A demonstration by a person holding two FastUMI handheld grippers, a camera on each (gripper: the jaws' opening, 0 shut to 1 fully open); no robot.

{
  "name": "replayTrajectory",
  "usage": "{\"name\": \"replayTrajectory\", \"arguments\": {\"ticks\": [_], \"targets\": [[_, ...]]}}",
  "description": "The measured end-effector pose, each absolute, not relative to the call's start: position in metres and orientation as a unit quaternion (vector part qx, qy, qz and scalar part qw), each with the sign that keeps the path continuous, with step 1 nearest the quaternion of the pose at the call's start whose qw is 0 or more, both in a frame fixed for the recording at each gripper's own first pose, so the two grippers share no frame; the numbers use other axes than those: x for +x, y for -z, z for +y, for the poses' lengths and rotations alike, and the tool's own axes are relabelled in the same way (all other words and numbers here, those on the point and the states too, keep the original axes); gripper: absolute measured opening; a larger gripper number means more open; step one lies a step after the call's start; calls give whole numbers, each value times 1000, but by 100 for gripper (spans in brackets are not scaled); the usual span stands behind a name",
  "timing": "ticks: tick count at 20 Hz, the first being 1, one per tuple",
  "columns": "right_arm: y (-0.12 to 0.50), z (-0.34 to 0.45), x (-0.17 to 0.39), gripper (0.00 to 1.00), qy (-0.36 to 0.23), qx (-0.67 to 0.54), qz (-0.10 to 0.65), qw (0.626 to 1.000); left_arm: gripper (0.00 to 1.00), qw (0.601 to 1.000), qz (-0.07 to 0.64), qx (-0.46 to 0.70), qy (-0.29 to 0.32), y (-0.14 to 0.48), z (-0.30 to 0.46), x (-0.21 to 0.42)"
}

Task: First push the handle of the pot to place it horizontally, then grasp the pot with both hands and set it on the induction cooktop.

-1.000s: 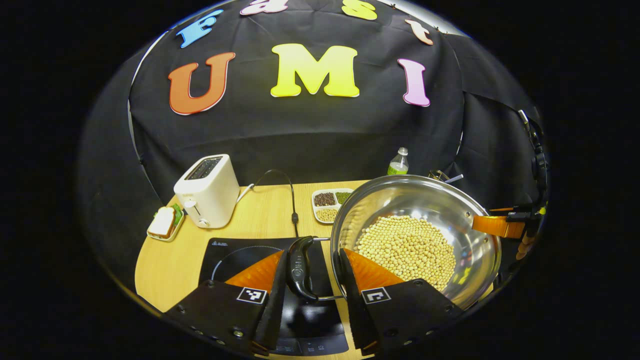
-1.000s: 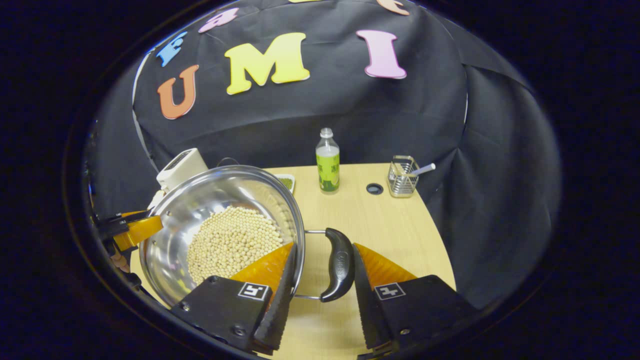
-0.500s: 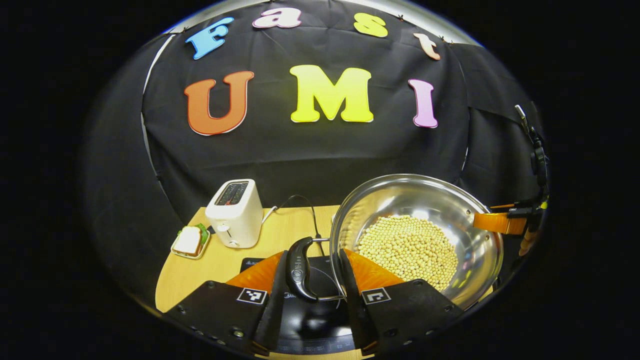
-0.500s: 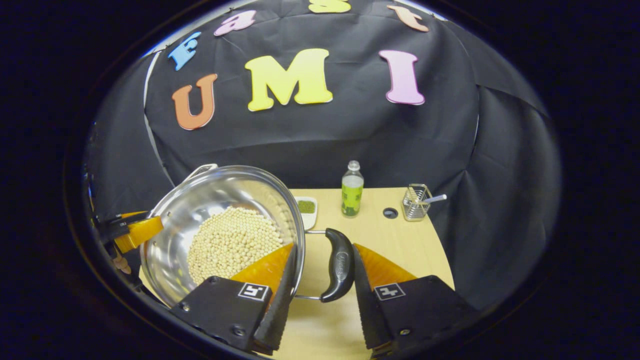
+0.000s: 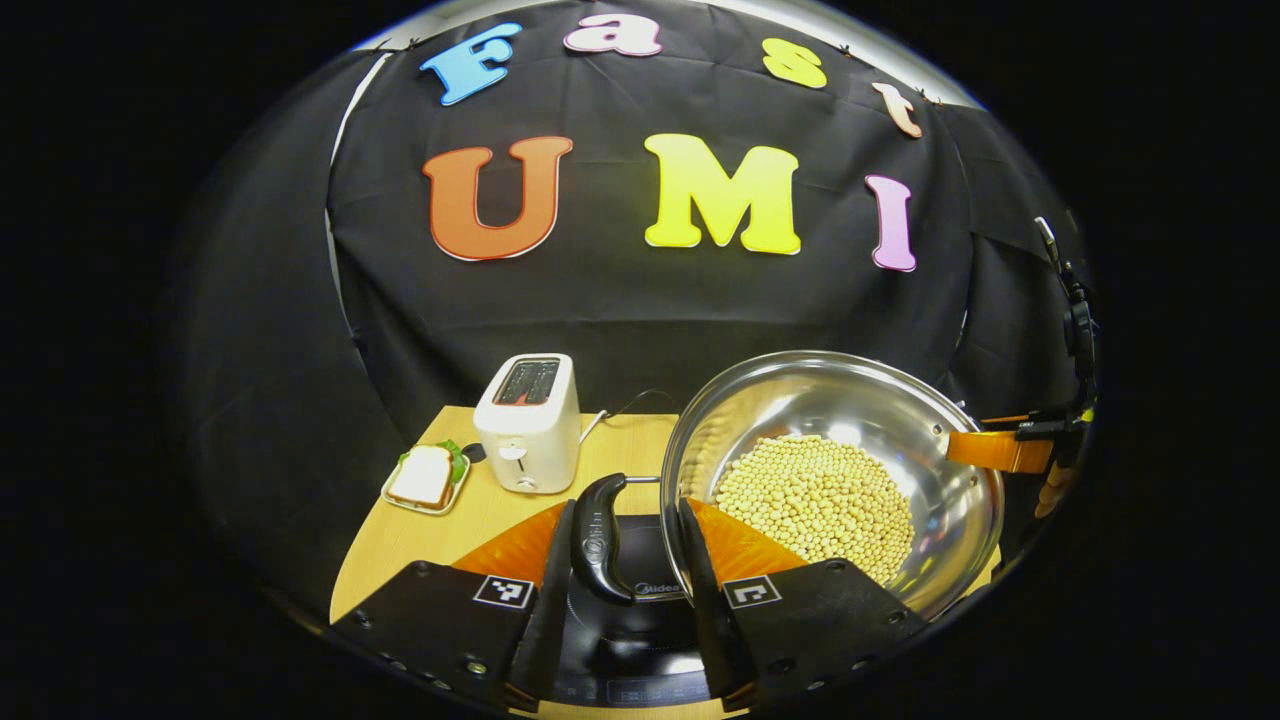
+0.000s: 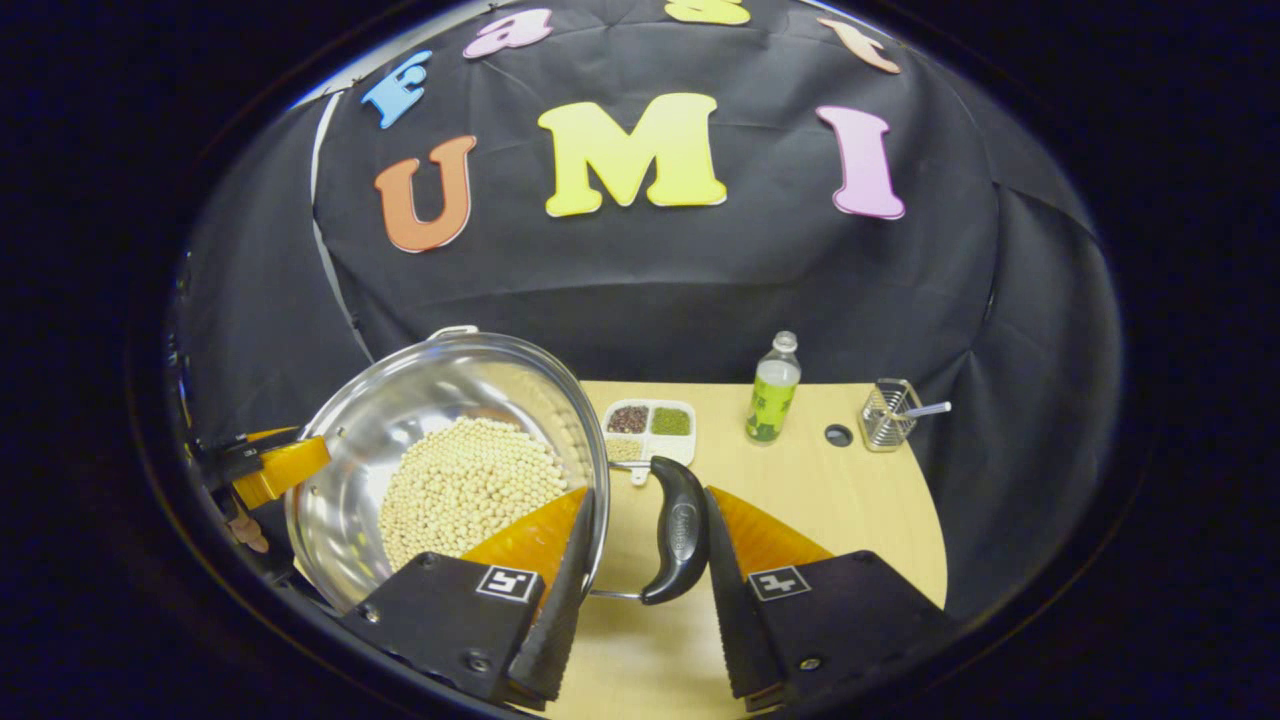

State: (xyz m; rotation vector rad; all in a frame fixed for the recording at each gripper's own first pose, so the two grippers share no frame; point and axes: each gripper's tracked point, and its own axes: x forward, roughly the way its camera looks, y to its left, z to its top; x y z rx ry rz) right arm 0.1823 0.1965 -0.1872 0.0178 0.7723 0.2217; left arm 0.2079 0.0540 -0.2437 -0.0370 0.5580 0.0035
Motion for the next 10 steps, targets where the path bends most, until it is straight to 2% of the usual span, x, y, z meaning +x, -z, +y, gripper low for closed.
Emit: {"name": "replayTrajectory", "arguments": {"ticks": [10], "targets": [[248, 262, 191, 63, -126, 9, 419, 899, 54, 949, 314, -13, -30, 306, 119, 210]]}}
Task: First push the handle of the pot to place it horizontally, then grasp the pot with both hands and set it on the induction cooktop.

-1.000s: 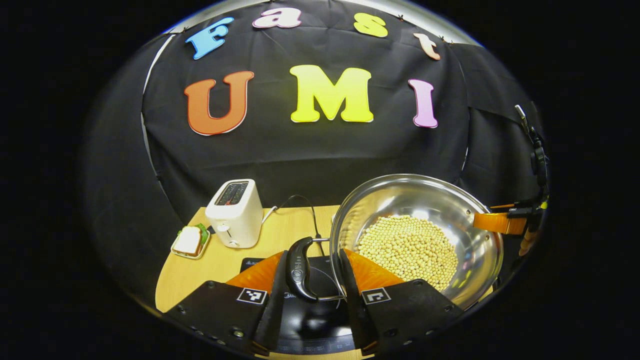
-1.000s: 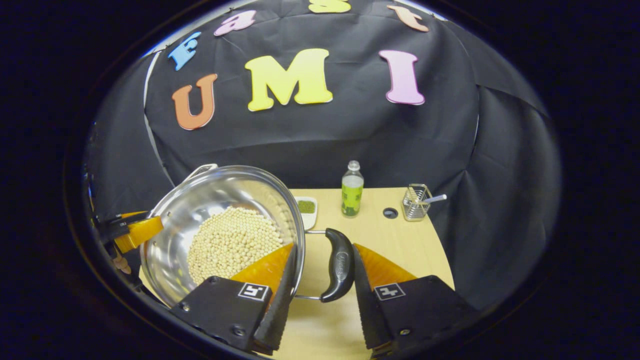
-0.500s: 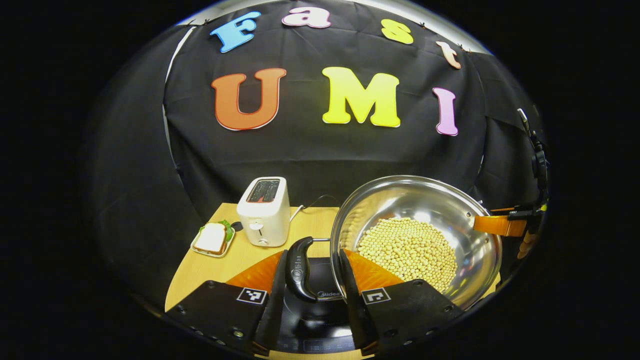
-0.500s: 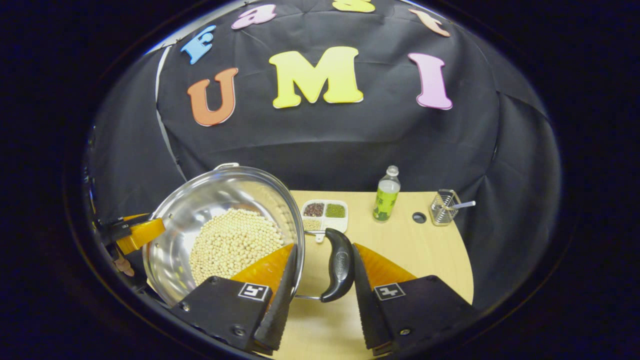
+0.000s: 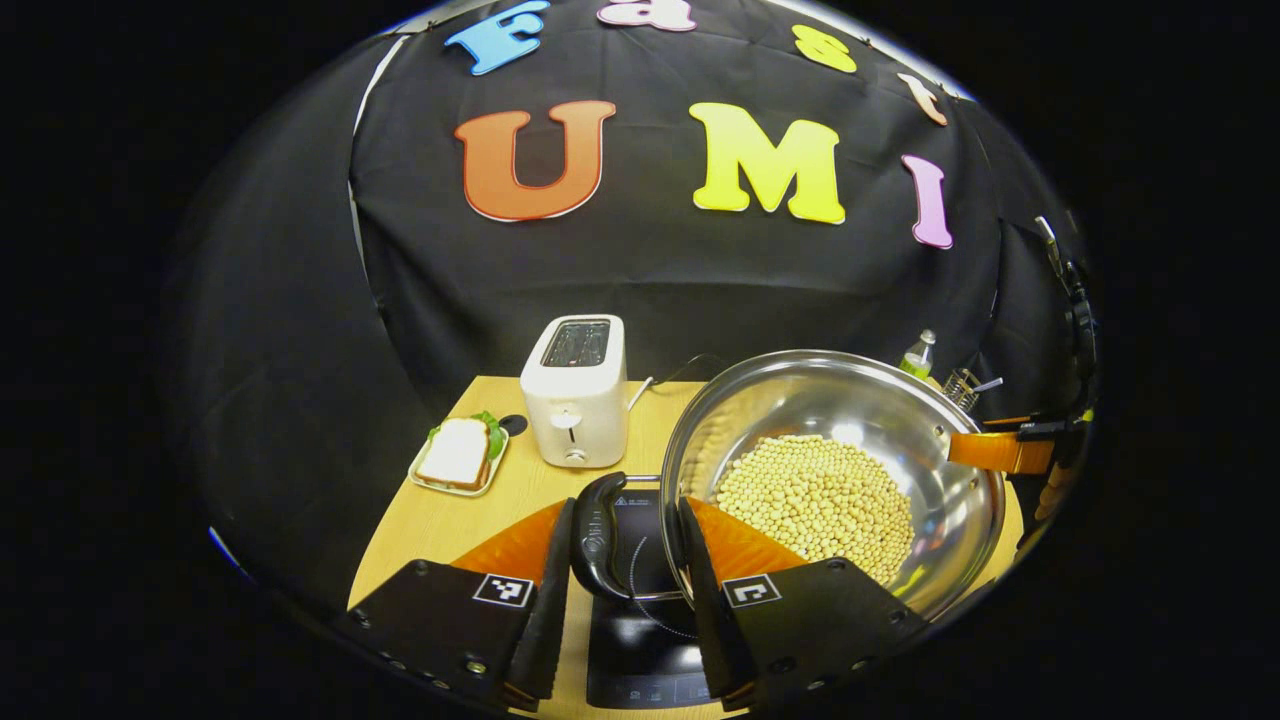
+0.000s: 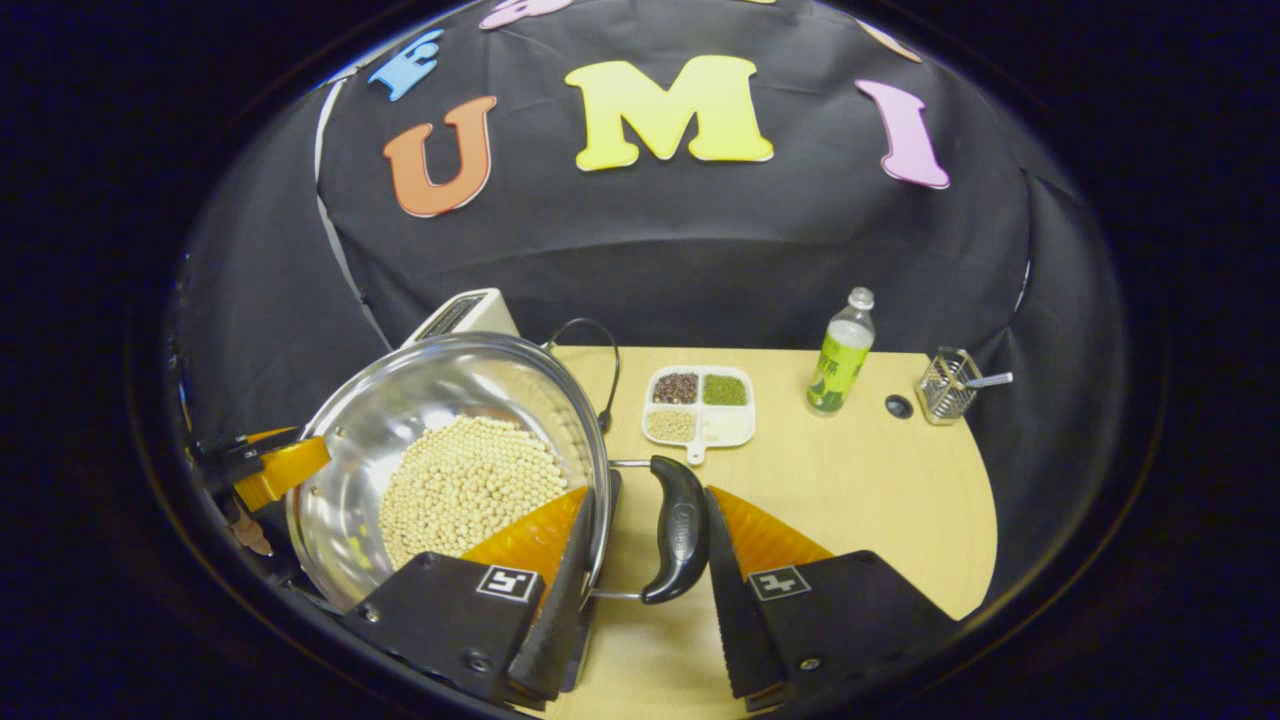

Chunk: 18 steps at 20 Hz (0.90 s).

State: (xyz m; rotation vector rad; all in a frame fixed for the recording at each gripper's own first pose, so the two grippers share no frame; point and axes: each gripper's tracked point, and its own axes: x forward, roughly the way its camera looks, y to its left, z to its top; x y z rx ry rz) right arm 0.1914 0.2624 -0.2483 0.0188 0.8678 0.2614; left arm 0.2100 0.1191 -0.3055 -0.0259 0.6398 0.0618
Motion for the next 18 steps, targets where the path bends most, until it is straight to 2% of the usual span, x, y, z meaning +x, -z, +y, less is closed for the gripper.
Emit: {"name": "replayTrajectory", "arguments": {"ticks": [5, 6, 7, 8, 15, 18], "targets": [[292, 282, 196, 61, -132, -5, 444, 886, 54, 938, 345, -20, -40, 345, 135, 214], [301, 284, 197, 61, -132, -10, 447, 885, 64, 936, 349, -19, -42, 355, 139, 214], [309, 287, 197, 63, -131, -10, 450, 883, 64, 934, 354, -19, -43, 364, 141, 212], [317, 289, 196, 61, -131, -11, 454, 881, 54, 932, 359, -22, -44, 373, 143, 212], [354, 299, 190, 62, -130, -11, 455, 881, 54, 924, 378, -33, -53, 406, 144, 210], [358, 298, 185, 62, -125, -7, 444, 887, 55, 931, 358, -37, -52, 405, 146, 211]]}}
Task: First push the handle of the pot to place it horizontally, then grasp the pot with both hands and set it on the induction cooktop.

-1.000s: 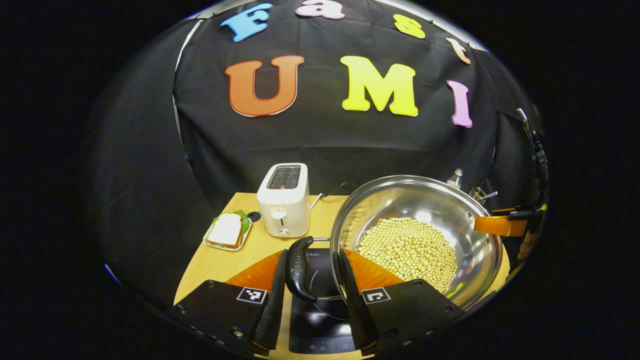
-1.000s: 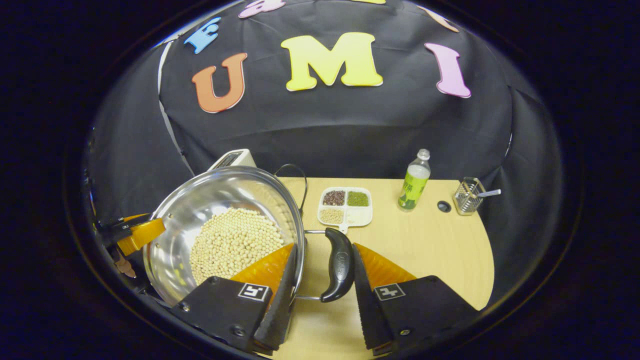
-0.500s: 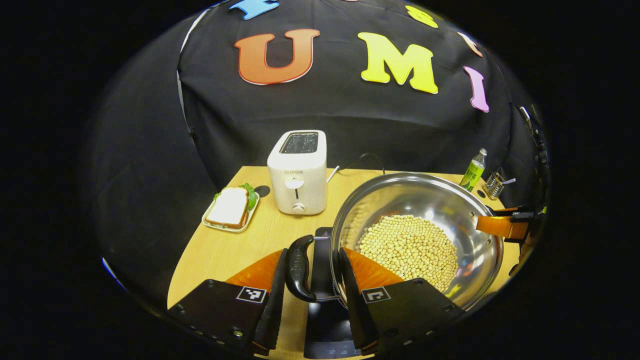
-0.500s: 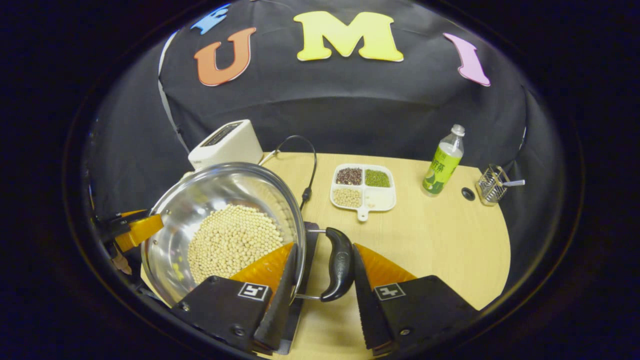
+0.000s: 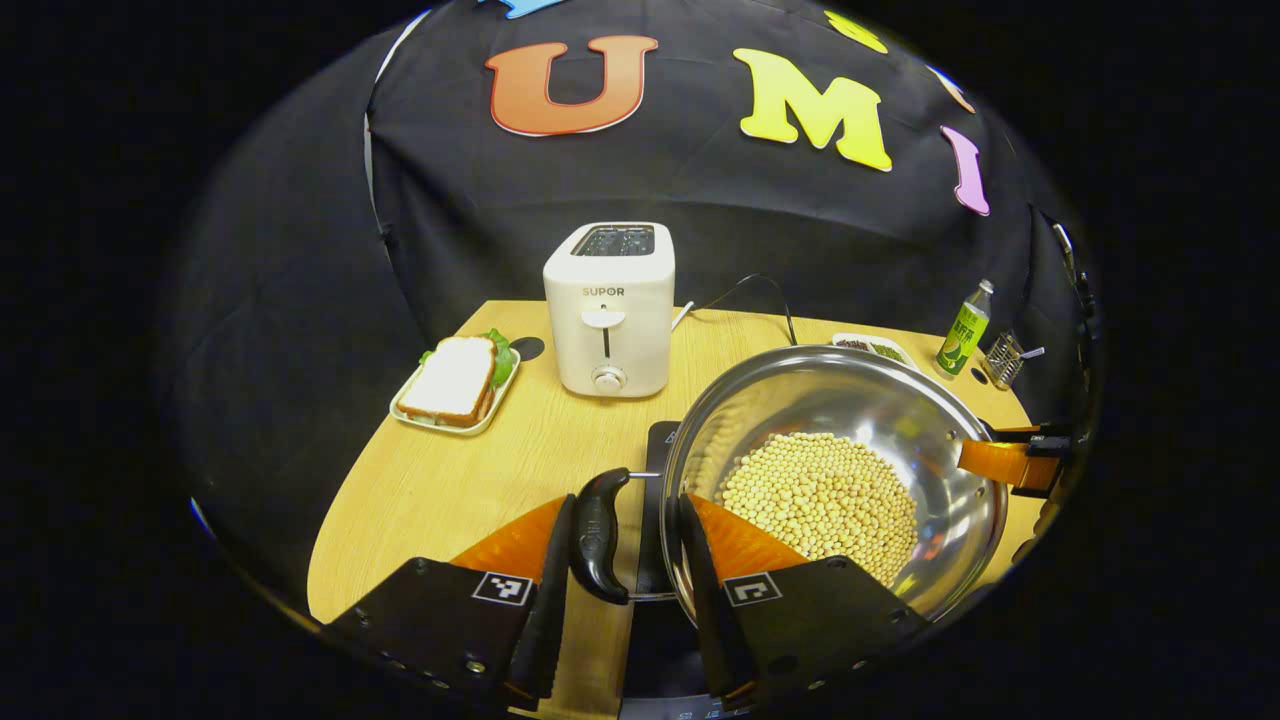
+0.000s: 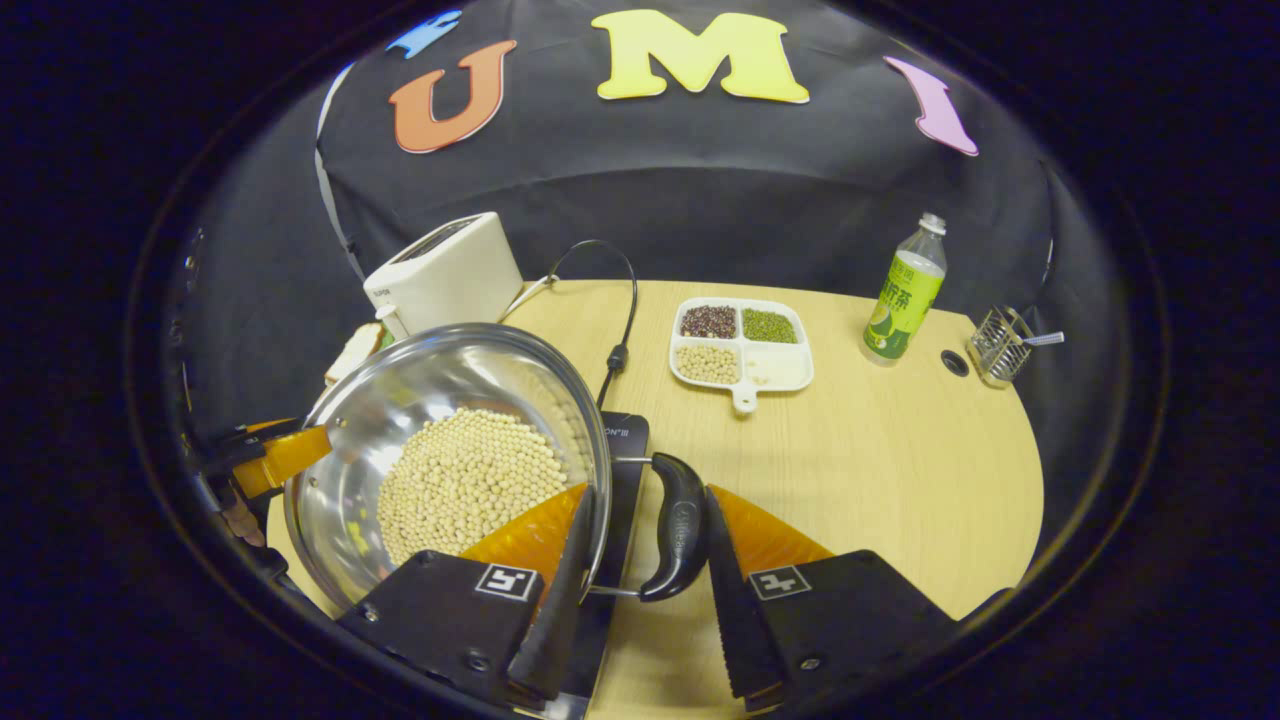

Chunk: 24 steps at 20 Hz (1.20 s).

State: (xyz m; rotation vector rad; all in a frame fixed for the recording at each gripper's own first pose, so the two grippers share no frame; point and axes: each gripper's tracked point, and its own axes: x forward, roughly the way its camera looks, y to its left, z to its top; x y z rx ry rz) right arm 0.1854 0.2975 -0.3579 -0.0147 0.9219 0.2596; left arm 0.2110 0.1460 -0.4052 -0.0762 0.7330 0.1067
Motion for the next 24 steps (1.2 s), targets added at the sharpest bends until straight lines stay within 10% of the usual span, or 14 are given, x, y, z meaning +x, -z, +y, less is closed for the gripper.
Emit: {"name": "replayTrajectory", "arguments": {"ticks": [7, 11, 12, 16, 24], "targets": [[362, 296, 183, 63, -105, -22, 414, 904, 65, 935, 349, -37, -49, 401, 147, 210], [362, 297, 181, 63, -106, -26, 412, 905, 46, 935, 349, -38, -50, 399, 148, 209], [362, 297, 182, 63, -107, -27, 411, 905, 57, 935, 350, -36, -51, 399, 148, 209], [361, 298, 185, 65, -110, -7, 392, 913, 49, 934, 352, -36, -54, 398, 146, 207], [342, 295, 187, 72, -129, 41, 334, 933, 87, 942, 328, -15, -75, 376, 145, 198]]}}
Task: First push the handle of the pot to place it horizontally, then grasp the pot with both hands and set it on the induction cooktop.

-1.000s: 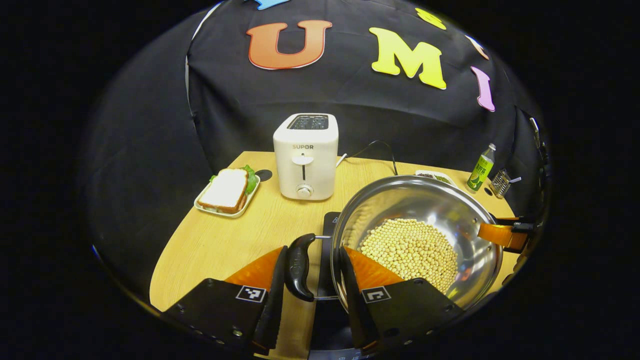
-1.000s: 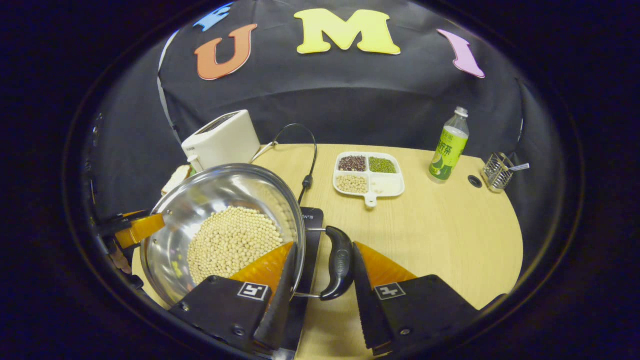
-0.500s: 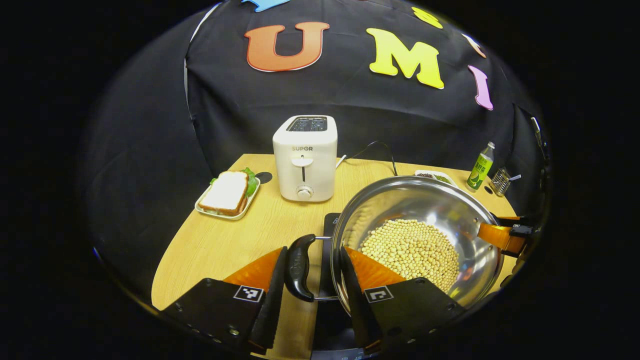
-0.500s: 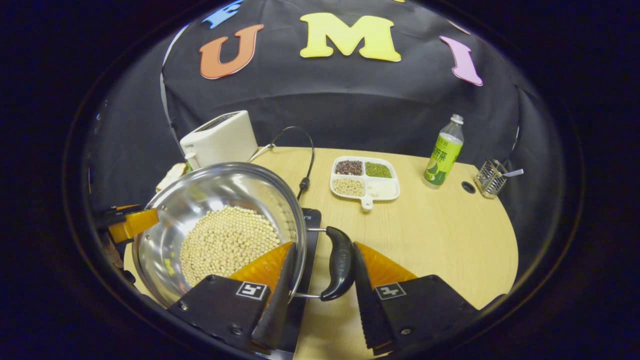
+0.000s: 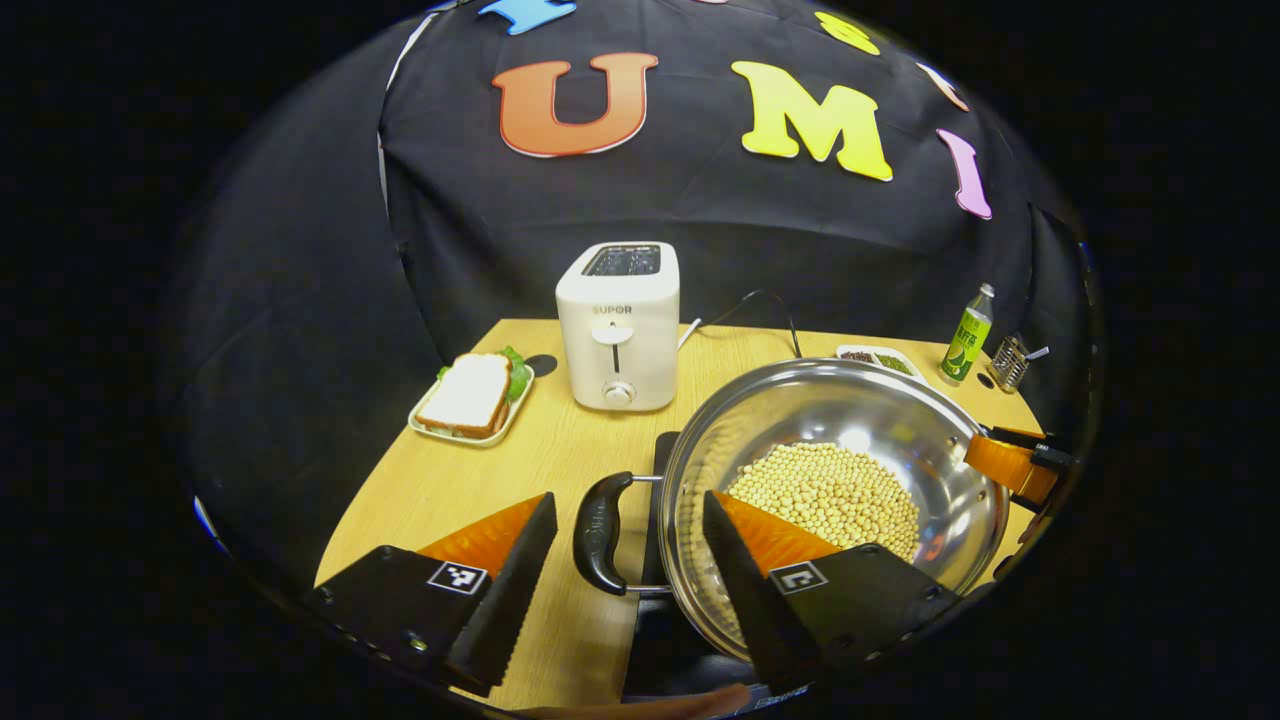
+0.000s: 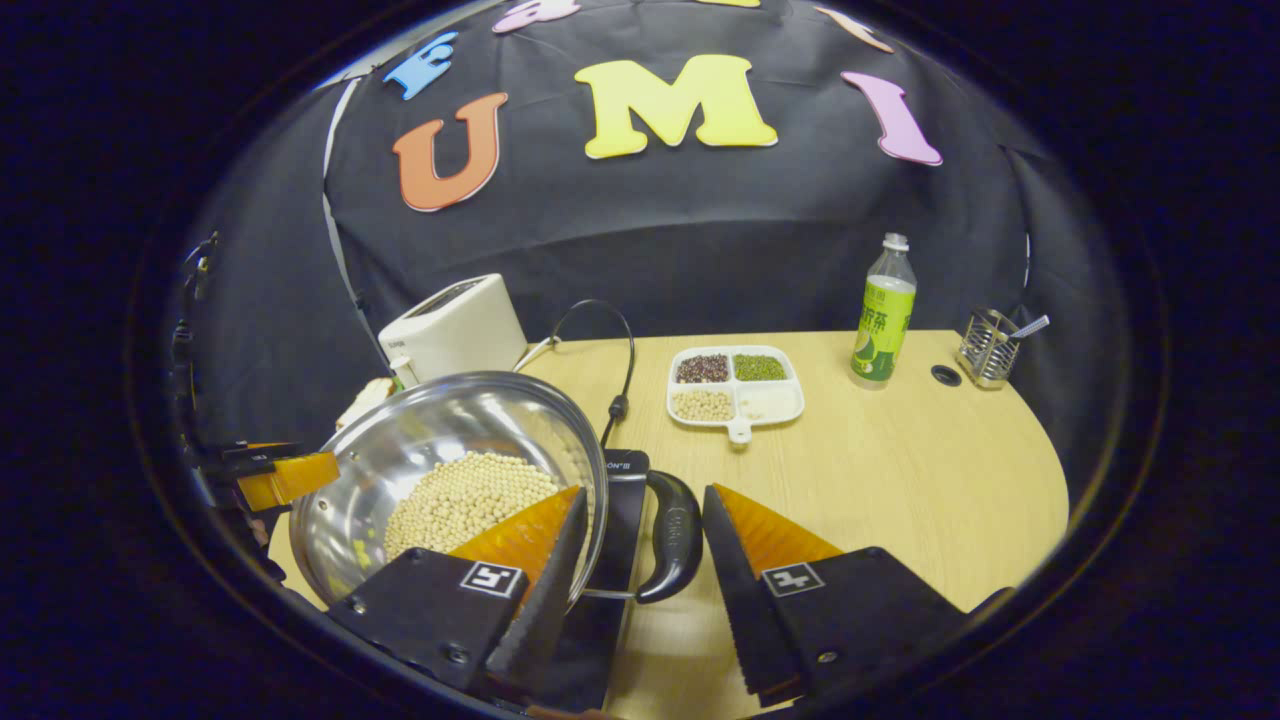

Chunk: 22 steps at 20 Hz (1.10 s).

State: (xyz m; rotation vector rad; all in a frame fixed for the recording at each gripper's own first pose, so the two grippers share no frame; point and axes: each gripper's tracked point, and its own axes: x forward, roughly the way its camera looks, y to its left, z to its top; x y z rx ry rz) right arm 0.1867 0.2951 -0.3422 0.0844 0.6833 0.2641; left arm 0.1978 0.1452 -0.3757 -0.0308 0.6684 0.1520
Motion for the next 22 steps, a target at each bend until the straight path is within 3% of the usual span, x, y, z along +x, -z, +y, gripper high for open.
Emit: {"name": "replayTrajectory", "arguments": {"ticks": [2, 4, 8, 11, 21, 22], "targets": [[328, 299, 179, 78, -151, 51, 320, 934, 97, 947, 312, -16, -77, 365, 142, 193], [317, 299, 166, 87, -169, 54, 313, 933, 98, 952, 293, -16, -83, 353, 142, 189], [291, 280, 145, 88, -164, 39, 270, 948, 97, 961, 261, -3, -89, 330, 133, 171], [271, 258, 125, 95, -152, 37, 246, 957, 97, 967, 237, 6, -95, 310, 124, 158], [188, 182, 77, 97, -116, 45, 177, 976, 100, 984, 164, -13, -68, 236, 73, 116], [177, 175, 72, 97, -113, 45, 169, 978, 97, 986, 155, -8, -67, 228, 68, 111]]}}
